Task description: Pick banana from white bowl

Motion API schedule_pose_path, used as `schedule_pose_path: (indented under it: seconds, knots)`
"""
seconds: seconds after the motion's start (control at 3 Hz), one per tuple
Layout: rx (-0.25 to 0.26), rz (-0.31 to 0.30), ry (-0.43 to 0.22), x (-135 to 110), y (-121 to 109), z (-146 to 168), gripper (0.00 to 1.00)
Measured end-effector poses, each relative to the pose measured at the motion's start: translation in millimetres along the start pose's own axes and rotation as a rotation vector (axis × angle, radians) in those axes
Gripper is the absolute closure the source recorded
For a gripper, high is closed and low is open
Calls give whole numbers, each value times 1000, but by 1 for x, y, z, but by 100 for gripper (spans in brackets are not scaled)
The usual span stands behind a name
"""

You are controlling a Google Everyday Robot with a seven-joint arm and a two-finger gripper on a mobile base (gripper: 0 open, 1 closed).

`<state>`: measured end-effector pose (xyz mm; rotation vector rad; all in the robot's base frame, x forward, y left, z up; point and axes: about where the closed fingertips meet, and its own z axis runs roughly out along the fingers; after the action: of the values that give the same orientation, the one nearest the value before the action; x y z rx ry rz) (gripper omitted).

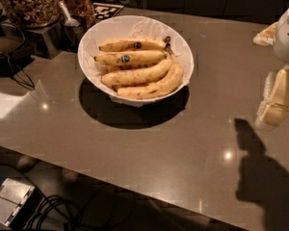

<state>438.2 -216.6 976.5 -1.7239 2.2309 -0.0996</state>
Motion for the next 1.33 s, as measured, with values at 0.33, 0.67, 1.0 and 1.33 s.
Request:
schedule_pose_path:
  seconds: [0.33, 0.67, 1.0, 1.33]
  knots:
    - [0, 0, 0, 0, 0, 0, 0]
    - [-10, 23, 48, -13, -11, 2, 0]
    - [-9, 6, 112, -54, -38, 6, 0]
    - [-3, -58, 120, -104, -66, 21, 0]
